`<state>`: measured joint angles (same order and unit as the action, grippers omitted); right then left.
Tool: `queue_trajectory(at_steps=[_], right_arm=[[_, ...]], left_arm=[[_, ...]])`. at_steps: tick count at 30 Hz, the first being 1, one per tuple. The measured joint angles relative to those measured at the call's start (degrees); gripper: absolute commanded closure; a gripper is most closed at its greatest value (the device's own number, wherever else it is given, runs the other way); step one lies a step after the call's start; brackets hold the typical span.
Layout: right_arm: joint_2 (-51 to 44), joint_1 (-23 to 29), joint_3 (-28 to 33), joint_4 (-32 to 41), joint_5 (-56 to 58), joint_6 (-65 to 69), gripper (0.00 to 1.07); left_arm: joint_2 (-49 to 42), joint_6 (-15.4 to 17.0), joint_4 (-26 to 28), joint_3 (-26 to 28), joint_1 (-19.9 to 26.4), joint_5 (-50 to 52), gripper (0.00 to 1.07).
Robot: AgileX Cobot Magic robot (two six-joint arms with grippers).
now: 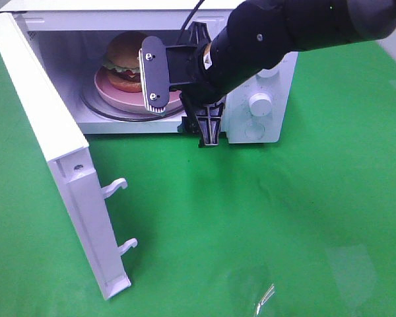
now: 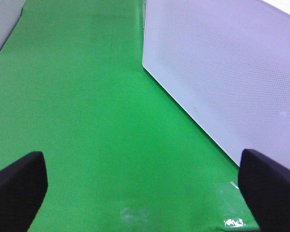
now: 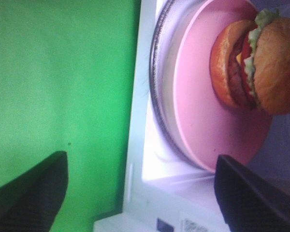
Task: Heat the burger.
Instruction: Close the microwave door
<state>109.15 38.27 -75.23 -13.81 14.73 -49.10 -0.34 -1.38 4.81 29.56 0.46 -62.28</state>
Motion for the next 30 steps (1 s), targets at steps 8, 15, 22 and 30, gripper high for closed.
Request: queue_trajectory(at_steps=[8,15,22,30], right_arm=[[-5.73,0.00,5.73,0.00,0.80,12.55,0.28],[-9.28,0.00,7.51,0.06,2.98,22.52,0.32],[-14.44,0.00,9.28,0.11,7.85,37.13,0.31],[-19.42,0.00,12.49,0.17,18.16,46.70,0.31]], left_arm=[[0.00,0.00,0.00,0.00,0.00,0.00,0.05],[0.00,0.00,0.00,0.00,0.00,0.00,0.05],[0.00,0.00,0.00,0.00,0.00,0.00,0.05],[0.00,0.00,0.00,0.00,0.00,0.00,0.05]])
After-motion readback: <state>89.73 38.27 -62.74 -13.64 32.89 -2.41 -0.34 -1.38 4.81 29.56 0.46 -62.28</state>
